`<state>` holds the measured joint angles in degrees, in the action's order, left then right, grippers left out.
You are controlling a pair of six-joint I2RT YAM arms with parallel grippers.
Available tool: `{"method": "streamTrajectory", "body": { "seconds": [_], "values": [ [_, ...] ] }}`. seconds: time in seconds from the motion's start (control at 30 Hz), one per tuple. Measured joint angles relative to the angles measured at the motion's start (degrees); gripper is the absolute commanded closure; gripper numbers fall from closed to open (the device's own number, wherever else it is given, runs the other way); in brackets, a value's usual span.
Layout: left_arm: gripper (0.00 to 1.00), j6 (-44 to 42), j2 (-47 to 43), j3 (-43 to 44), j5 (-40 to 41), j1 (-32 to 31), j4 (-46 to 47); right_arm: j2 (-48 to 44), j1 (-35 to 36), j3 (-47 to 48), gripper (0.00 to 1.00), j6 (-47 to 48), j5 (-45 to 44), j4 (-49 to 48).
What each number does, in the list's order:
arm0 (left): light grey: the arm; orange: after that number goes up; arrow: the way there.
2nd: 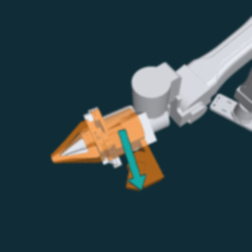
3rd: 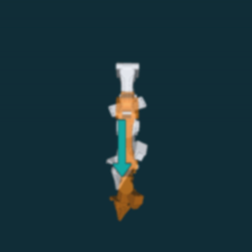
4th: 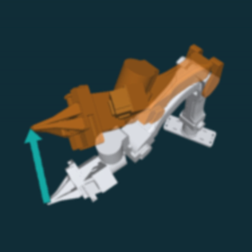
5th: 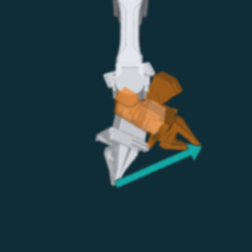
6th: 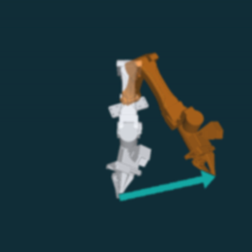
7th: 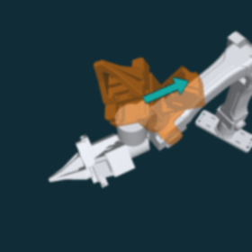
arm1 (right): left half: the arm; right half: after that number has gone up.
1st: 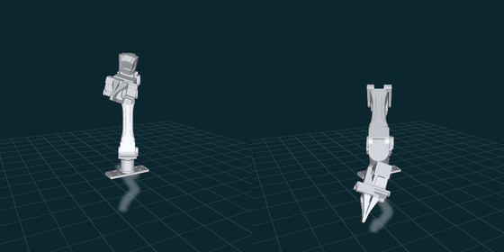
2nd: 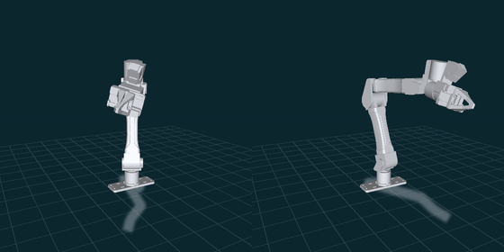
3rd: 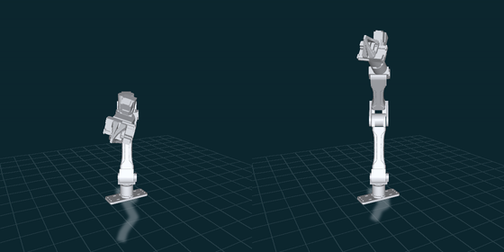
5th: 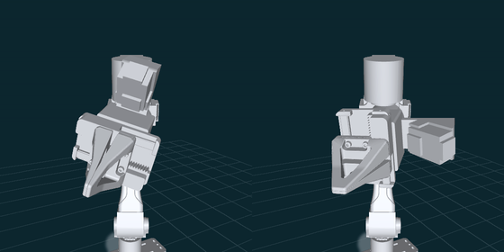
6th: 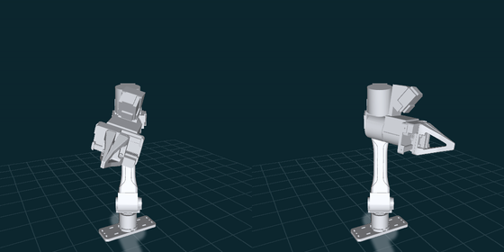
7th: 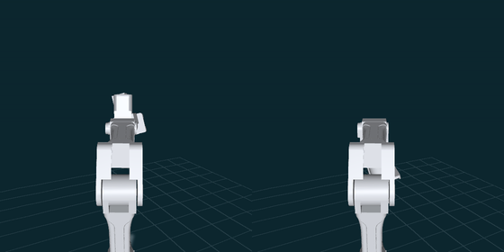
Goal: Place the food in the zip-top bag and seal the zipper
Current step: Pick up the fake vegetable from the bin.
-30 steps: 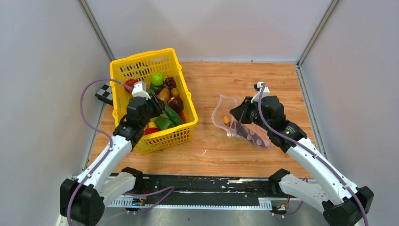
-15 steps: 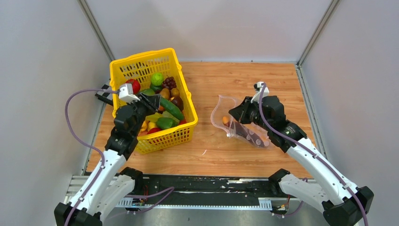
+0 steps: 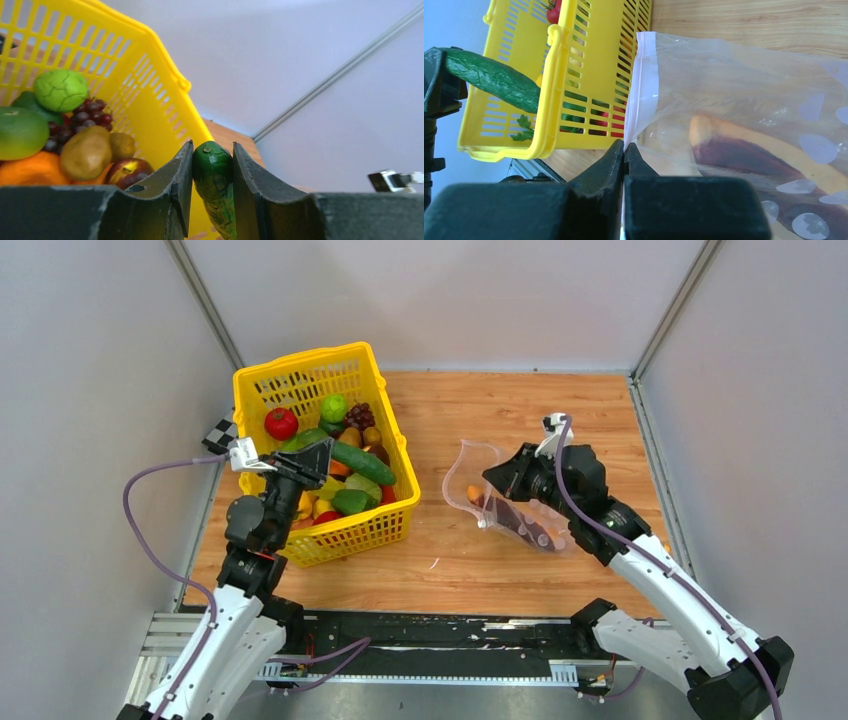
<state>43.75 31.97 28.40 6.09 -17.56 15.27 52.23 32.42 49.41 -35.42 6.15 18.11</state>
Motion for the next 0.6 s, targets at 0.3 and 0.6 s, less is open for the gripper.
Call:
{"method": "streamTrajectory", "body": {
  "seconds": [0.3,0.6],
  "values": [
    [0.87,4.2,1.3,0.6,-4.1,-0.4,7.2,-2.1,0.0,-2.6,1.0,-4.9,-0.6,-2.9],
    [0.88,5.4,2.4,2.4,-2.6,-3.1,12.2,-2.2,0.0,-2.7,1.0,-7.2,-0.1,-4.3]
  ]
}}
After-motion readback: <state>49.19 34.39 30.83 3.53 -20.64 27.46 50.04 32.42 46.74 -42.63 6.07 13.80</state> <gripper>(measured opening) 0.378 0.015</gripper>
